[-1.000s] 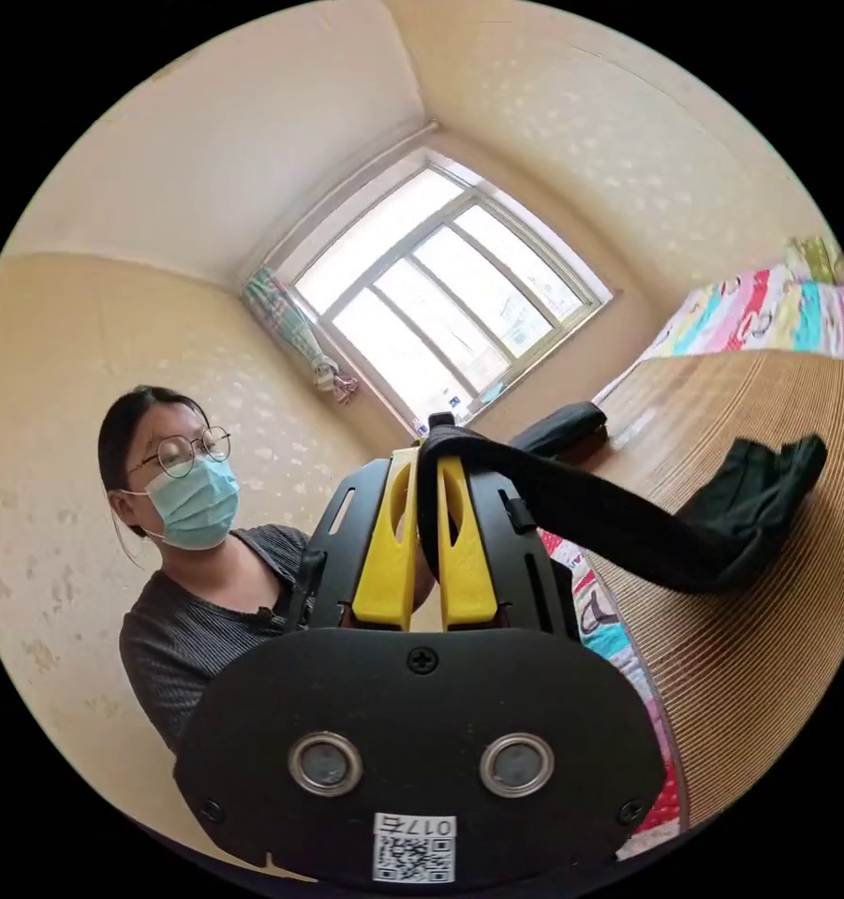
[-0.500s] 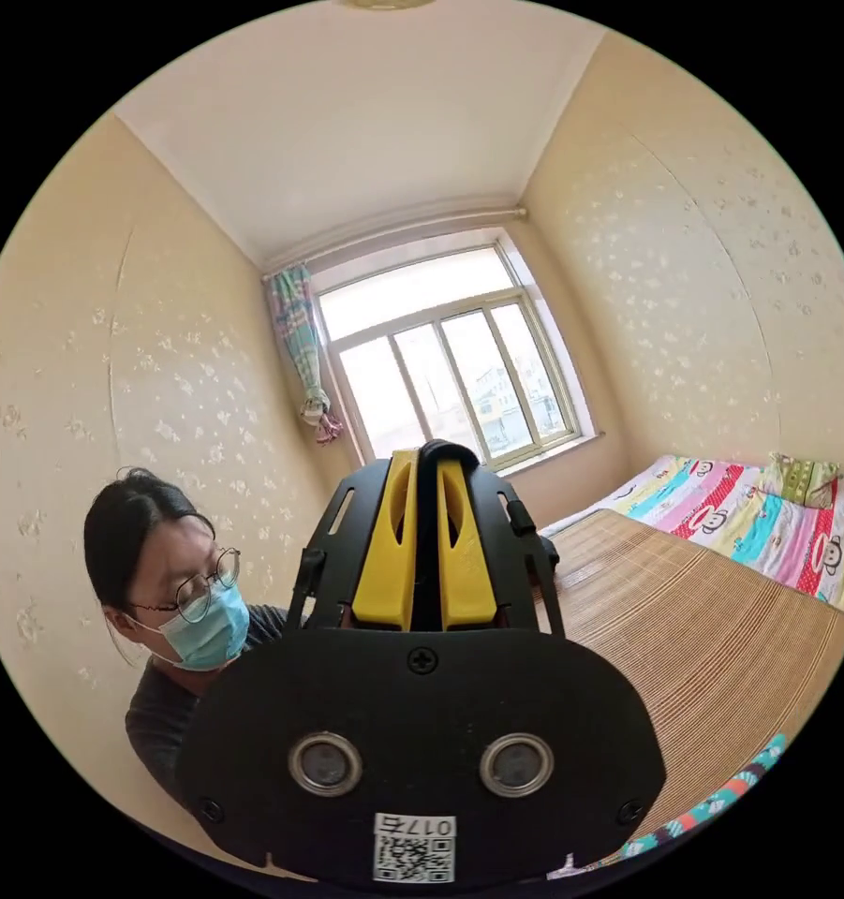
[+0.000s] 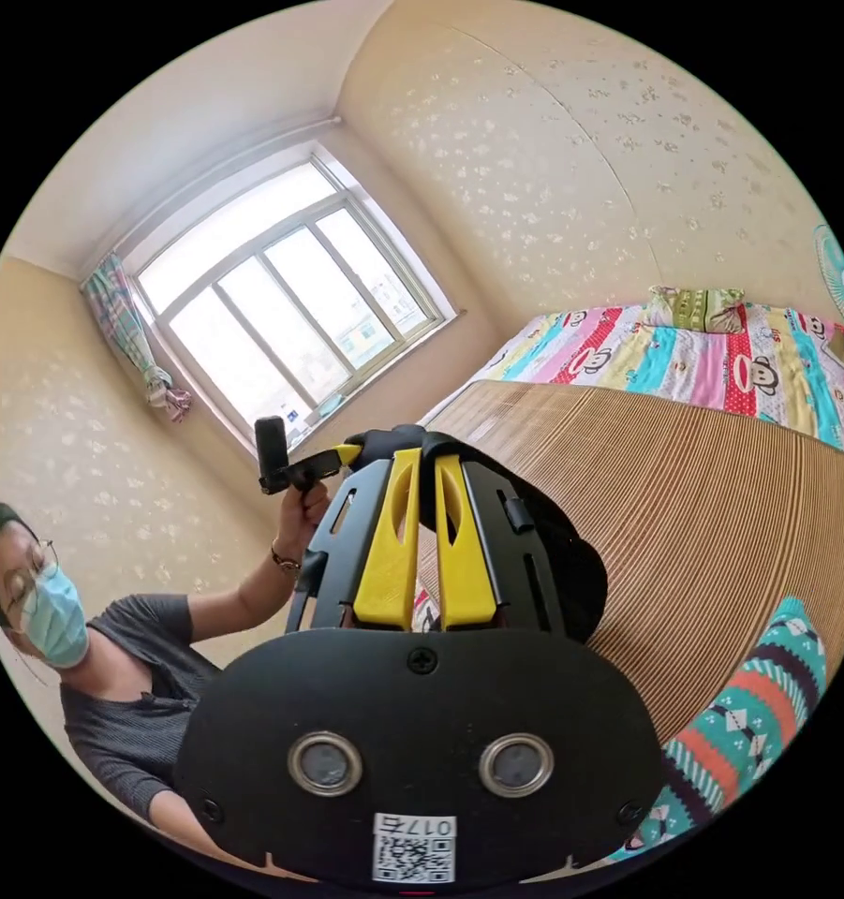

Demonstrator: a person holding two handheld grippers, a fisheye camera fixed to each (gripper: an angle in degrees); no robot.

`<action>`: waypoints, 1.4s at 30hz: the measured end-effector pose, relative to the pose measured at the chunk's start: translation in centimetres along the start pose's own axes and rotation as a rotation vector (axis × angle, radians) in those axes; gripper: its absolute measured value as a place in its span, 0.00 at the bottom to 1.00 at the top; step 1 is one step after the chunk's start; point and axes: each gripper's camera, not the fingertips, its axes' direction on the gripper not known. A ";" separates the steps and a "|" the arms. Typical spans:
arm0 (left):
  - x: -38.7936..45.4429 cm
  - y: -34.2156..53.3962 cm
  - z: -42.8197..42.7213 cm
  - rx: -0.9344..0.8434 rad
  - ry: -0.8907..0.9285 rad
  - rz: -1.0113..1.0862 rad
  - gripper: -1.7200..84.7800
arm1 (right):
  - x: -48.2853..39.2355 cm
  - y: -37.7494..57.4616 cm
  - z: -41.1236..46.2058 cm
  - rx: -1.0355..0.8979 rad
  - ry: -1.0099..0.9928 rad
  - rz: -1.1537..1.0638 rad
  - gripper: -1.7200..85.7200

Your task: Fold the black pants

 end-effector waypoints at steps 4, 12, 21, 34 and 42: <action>-1.1 12.3 2.3 -0.194 0.128 -0.103 0.07 | 0.2 12.6 2.4 -0.075 -0.111 0.026 0.05; -5.4 22.1 -0.4 -0.168 0.031 -0.573 0.12 | 0.7 30.8 1.1 0.018 -0.117 0.530 0.07; -12.7 18.4 6.0 -0.349 0.218 -0.837 0.24 | 1.7 29.3 -0.3 0.023 -0.185 0.727 0.31; -3.6 14.6 2.9 -0.384 0.182 -0.677 0.11 | 8.1 24.1 8.6 0.051 -0.665 0.891 0.40; 6.6 11.3 3.1 -0.554 -0.102 -0.168 0.11 | 4.7 26.1 5.5 0.188 -0.594 0.756 0.20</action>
